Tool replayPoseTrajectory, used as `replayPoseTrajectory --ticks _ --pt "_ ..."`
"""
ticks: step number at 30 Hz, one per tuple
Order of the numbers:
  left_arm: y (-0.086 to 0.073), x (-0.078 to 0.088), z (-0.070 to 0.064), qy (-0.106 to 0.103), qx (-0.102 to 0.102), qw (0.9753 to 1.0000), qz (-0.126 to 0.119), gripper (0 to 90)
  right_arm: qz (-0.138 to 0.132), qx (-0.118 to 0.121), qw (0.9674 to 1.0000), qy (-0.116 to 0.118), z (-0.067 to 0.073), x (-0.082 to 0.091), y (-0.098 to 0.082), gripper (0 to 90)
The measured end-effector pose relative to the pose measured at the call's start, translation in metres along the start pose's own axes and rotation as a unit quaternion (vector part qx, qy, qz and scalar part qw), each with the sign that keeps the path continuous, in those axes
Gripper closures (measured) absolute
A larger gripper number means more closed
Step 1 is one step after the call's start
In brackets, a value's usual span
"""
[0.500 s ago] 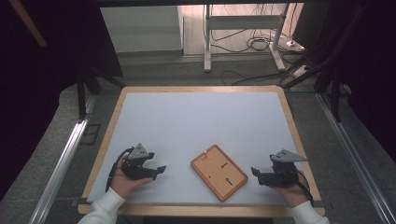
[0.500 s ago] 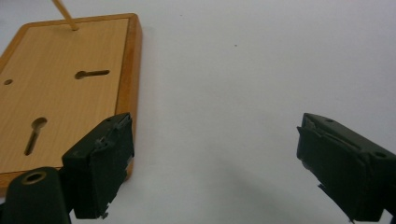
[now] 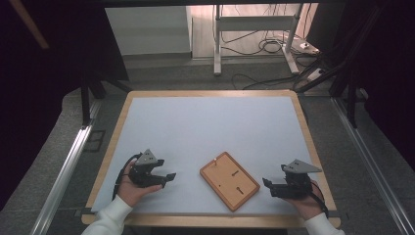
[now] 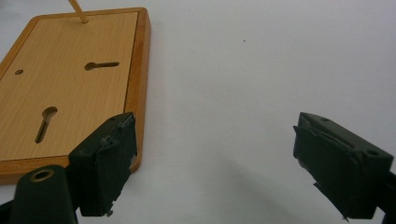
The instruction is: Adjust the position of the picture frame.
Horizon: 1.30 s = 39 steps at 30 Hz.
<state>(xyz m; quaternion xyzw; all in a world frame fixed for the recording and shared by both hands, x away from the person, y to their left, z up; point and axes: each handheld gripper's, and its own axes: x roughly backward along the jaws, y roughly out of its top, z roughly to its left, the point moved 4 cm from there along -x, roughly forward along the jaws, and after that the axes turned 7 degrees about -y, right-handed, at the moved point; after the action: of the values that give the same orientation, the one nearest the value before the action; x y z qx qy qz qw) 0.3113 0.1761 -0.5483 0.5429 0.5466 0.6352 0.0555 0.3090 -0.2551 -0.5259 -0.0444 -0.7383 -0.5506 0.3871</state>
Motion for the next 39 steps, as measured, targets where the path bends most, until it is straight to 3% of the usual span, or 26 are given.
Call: replayPoseTrajectory --ticks 6,11,15,25,33,39 --pt "0.003 -0.002 0.000 -0.001 0.000 1.0000 0.004 26.3 0.007 0.011 0.9999 0.006 -0.001 -0.003 -0.002 13.8" --pt "0.010 0.001 -0.009 0.001 -0.010 0.9999 -0.006 26.6 0.002 0.008 1.0000 0.002 -0.003 -0.002 -0.002 14.0" --pt "0.017 0.003 -0.013 -0.004 -0.006 0.9998 -0.020 28.4 0.003 0.010 0.9999 -0.002 -0.001 0.000 -0.002 14.1" --pt "0.035 -0.005 -0.024 -0.021 -0.016 0.9993 -0.025 25.1 0.001 0.004 1.0000 -0.009 -0.003 0.000 -0.001 14.2" --pt "0.051 -0.027 -0.038 -0.052 -0.035 0.9980 -0.013 23.1 0.000 0.008 0.9999 -0.009 -0.001 0.000 0.000 14.1" --pt "0.065 -0.048 -0.050 -0.057 -0.049 0.9972 -0.003 26.2 0.000 0.007 0.9999 -0.010 -0.002 0.000 -0.001 14.1"
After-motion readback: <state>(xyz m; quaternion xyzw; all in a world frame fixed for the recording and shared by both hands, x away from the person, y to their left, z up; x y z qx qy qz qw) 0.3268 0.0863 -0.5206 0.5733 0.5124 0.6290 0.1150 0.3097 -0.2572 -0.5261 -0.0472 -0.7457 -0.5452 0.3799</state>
